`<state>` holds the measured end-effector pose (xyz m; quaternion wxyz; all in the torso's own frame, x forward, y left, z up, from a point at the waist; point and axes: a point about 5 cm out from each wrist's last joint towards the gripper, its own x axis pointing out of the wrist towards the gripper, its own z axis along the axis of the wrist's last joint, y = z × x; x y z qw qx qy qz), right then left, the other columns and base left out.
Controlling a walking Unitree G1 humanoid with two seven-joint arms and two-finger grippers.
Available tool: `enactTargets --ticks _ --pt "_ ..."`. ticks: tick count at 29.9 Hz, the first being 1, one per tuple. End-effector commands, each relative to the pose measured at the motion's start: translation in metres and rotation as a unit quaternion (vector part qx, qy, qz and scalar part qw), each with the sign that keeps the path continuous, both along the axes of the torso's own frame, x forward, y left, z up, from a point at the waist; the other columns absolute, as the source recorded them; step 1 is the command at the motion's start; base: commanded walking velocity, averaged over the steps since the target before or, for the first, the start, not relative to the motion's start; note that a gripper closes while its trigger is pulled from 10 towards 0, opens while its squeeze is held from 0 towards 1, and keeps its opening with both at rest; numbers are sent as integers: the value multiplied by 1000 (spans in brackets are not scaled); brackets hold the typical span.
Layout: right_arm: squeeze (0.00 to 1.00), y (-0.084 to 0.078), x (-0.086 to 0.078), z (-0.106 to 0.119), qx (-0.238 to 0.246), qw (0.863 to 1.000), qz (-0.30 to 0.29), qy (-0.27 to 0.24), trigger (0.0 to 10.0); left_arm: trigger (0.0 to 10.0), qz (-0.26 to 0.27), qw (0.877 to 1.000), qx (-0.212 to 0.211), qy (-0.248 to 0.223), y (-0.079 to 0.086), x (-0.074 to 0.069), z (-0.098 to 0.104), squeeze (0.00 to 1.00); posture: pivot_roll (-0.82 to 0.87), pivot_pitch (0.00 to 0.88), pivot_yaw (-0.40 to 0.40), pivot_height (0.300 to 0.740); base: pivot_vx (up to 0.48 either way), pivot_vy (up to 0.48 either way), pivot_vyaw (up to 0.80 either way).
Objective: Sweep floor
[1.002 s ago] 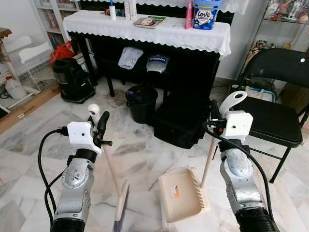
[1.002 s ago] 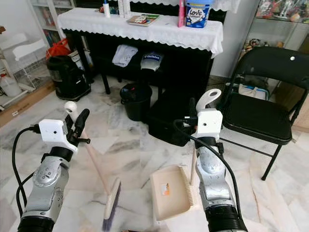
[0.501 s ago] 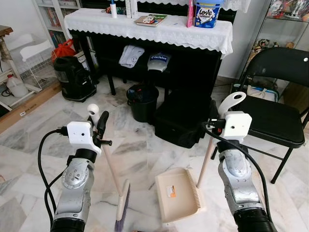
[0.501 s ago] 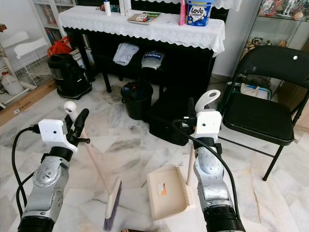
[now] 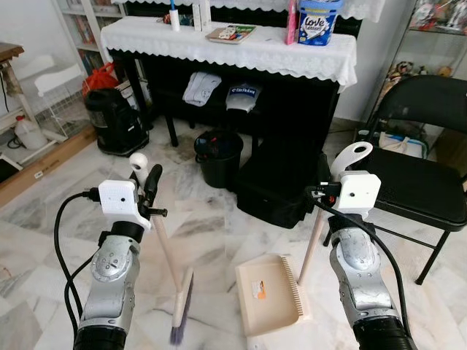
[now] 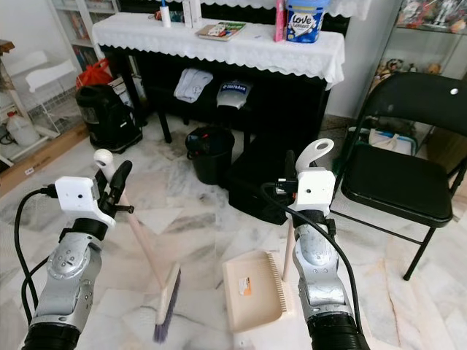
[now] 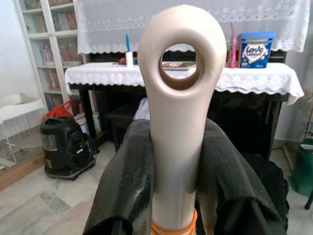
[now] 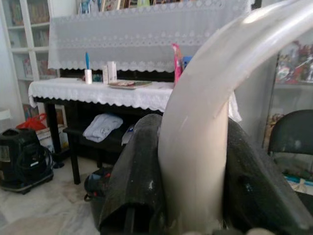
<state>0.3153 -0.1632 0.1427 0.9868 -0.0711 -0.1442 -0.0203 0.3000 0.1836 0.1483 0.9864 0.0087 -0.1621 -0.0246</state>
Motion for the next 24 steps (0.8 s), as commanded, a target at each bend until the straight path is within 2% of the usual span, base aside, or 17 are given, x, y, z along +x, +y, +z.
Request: enactTargets --ticks 1,17,24 --pt "0 -2 -1 11 0 1000 -5 -27 10000 10000 -6 1000 4 -14 0 2 6 0 8 0 54 740 0 0 0" --pt "0 -9 -5 10 -8 999 -17 -25 10000 10000 1 1000 8 -9 3 -3 3 0 5 12 50 740 0 0 0" --pt "0 -21 -11 1 -25 999 -45 -16 10000 10000 -3 1000 16 -3 5 -3 1 0 -11 60 60 740 0 0 0"
